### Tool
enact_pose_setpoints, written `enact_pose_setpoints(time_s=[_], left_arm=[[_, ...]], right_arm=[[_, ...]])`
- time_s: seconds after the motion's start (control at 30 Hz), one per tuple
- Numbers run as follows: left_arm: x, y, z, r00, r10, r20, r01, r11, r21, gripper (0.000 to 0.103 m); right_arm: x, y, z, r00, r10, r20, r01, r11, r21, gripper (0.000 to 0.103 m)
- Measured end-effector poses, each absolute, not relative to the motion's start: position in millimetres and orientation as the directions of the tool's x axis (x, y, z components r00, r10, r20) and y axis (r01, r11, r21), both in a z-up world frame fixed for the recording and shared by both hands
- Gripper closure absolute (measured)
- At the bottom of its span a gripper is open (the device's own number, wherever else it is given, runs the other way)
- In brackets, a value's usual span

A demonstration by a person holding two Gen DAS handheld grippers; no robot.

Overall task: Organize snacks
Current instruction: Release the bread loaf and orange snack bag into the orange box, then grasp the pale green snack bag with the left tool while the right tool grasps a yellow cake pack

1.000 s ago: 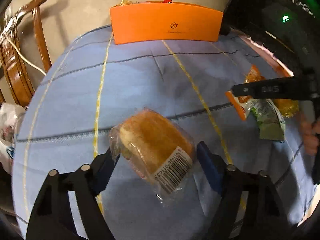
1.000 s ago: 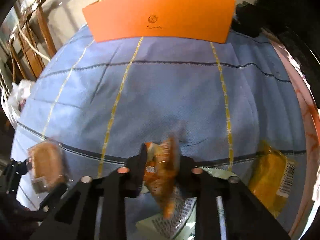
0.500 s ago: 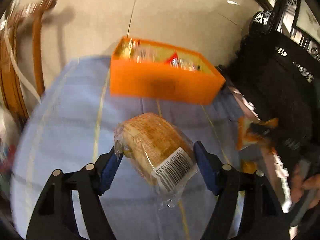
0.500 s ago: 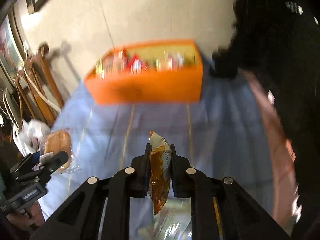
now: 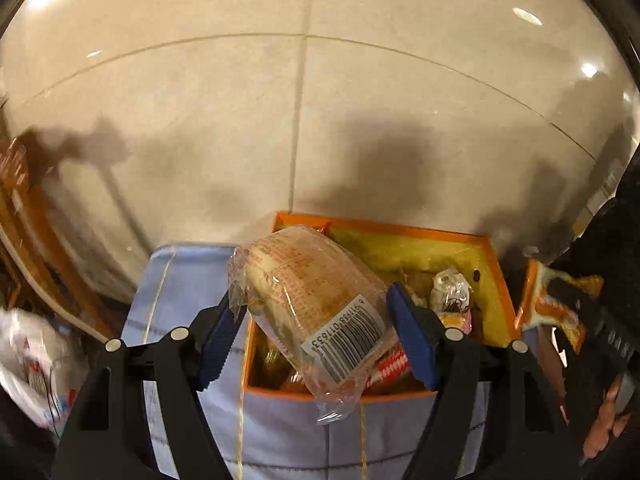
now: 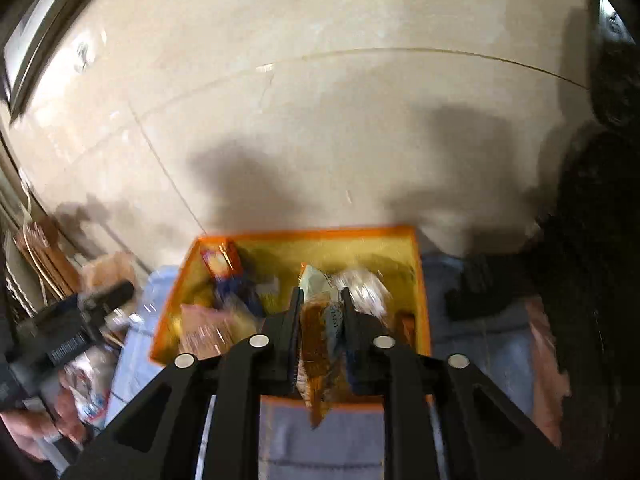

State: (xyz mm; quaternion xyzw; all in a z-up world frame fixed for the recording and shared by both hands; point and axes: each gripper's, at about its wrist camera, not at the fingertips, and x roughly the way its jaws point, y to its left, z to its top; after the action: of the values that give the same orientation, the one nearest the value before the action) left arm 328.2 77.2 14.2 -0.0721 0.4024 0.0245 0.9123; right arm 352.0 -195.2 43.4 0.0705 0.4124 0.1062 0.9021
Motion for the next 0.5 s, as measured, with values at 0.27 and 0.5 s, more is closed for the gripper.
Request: enact_pose_setpoints(time_s=[0.27, 0.5], left_arm=[[286, 51, 21, 0.707, 0.015, -0.707, -0.044, 0.999, -0.023, 0.004], [141, -32, -44, 0.654, -0.222, -0.723, 0.294, 0.955, -0.026, 0.004]], right_arm=[[310, -238, 44, 0.64, 0.143, -0.755, -0.055, 0.989, 0.14, 0.004], [148, -313, -40, 0.523, -0.056, -0.85, 0.17, 0.985, 0.04, 0.004]])
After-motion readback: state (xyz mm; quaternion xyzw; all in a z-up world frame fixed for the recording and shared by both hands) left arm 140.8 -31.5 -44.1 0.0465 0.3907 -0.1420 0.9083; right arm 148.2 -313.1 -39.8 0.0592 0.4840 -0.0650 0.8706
